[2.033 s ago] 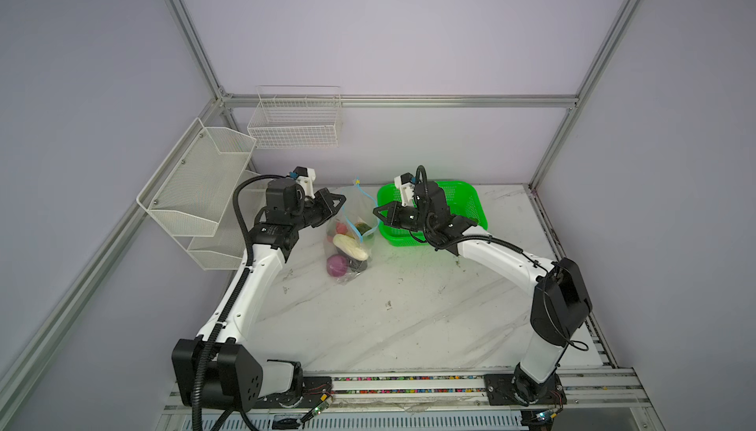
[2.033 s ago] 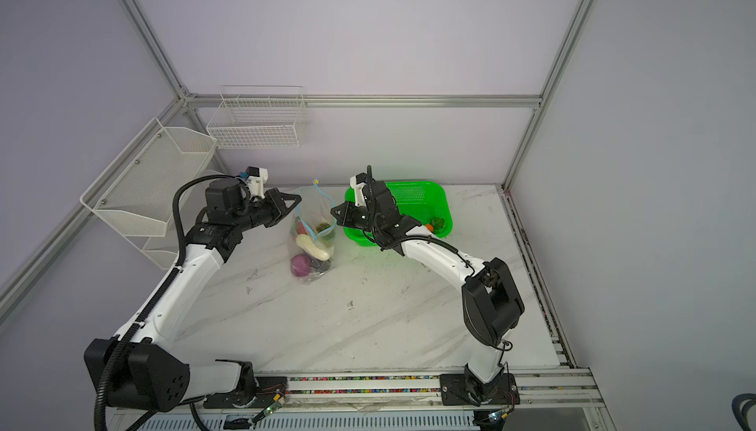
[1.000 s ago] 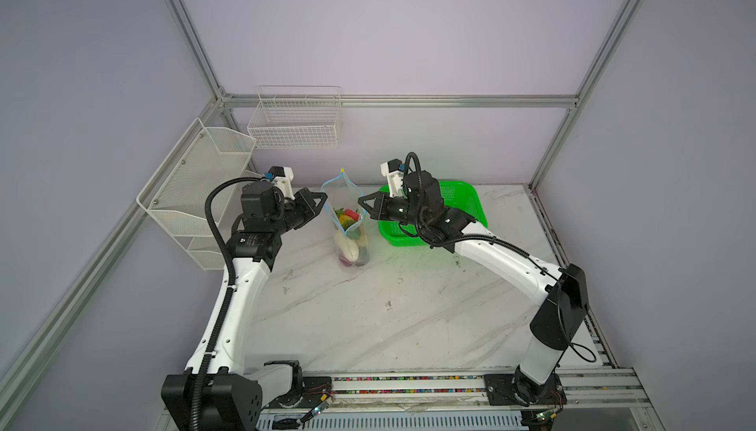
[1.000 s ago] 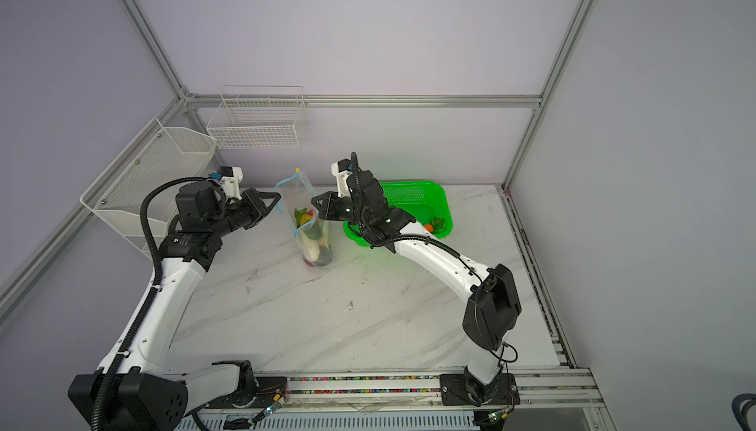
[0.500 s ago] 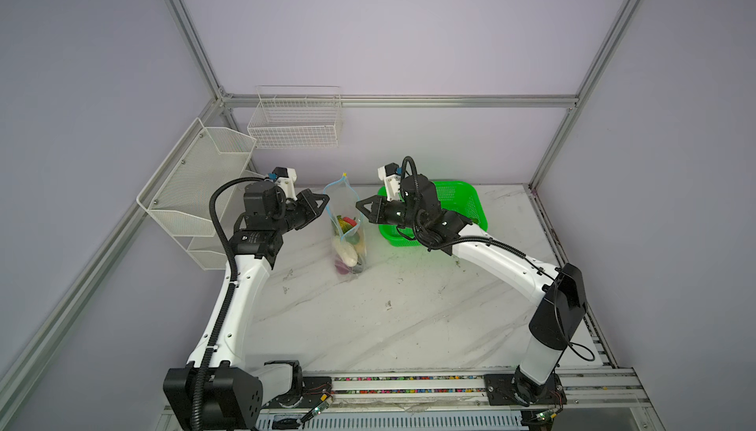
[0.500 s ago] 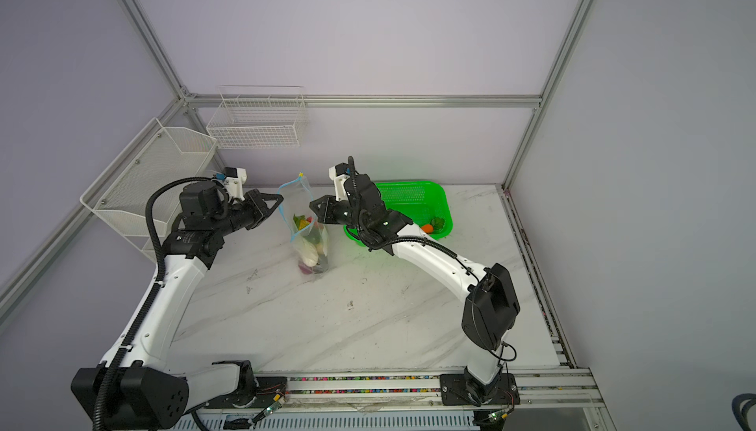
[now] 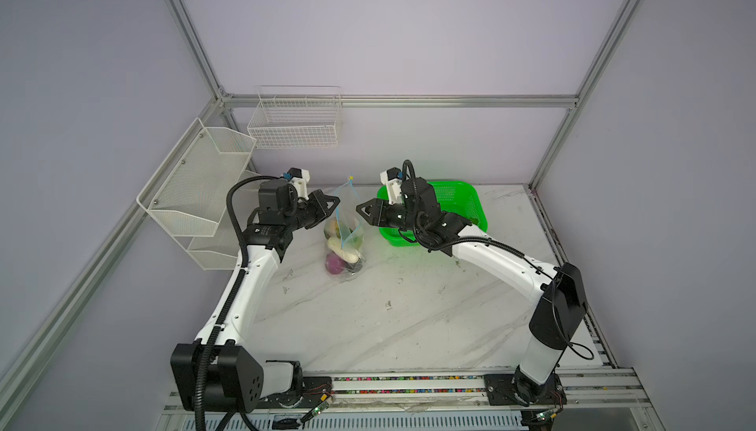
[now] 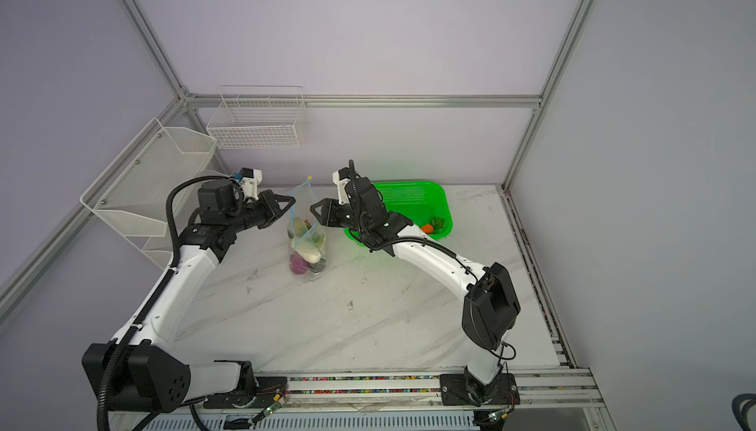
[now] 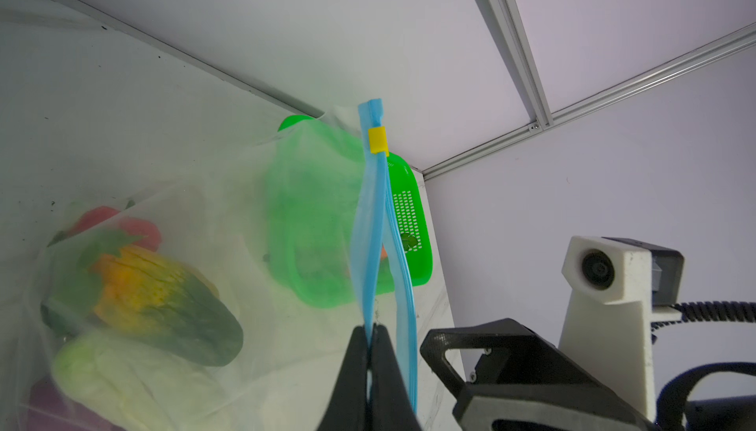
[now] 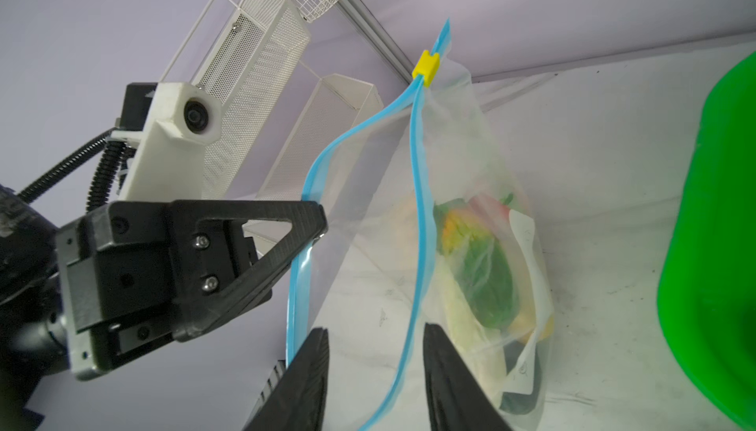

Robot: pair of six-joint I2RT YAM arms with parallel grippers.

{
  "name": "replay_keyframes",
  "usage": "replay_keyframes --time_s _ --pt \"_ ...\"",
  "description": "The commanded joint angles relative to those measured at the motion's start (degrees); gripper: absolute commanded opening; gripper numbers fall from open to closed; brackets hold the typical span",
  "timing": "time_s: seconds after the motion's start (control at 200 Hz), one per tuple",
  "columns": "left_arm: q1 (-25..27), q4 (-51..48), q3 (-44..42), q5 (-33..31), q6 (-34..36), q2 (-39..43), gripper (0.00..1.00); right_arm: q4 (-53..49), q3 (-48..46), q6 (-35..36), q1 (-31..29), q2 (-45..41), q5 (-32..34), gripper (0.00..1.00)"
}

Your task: Place the food in the zip-top bag and seal the zipper

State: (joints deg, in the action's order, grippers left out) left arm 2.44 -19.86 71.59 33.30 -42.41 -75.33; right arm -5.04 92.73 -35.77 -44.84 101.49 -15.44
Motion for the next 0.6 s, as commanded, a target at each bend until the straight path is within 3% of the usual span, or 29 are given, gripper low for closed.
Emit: replay_keyframes --time_s 0.0,0.125,0.375,0.595 --pt "1.0 3.3 0.0 2.4 -0.1 -0.1 0.0 -8.1 -0.7 1.6 3.7 -4.7 4.7 0.48" --pt "1.7 4.7 -0.8 3.3 -0.9 0.0 0.0 -18.1 -1.2 4.4 8.8 -4.5 9.1 0.52" --pt "2.2 6.0 -4.5 3.9 -0.9 1.3 0.0 -37.8 9.1 10.7 15.4 5.7 18.0 0.55" --pt "3.1 7.2 -6.5 5.2 -1.5 0.3 0.0 -42.9 14.5 13.0 21.0 10.8 23.3 0.56"
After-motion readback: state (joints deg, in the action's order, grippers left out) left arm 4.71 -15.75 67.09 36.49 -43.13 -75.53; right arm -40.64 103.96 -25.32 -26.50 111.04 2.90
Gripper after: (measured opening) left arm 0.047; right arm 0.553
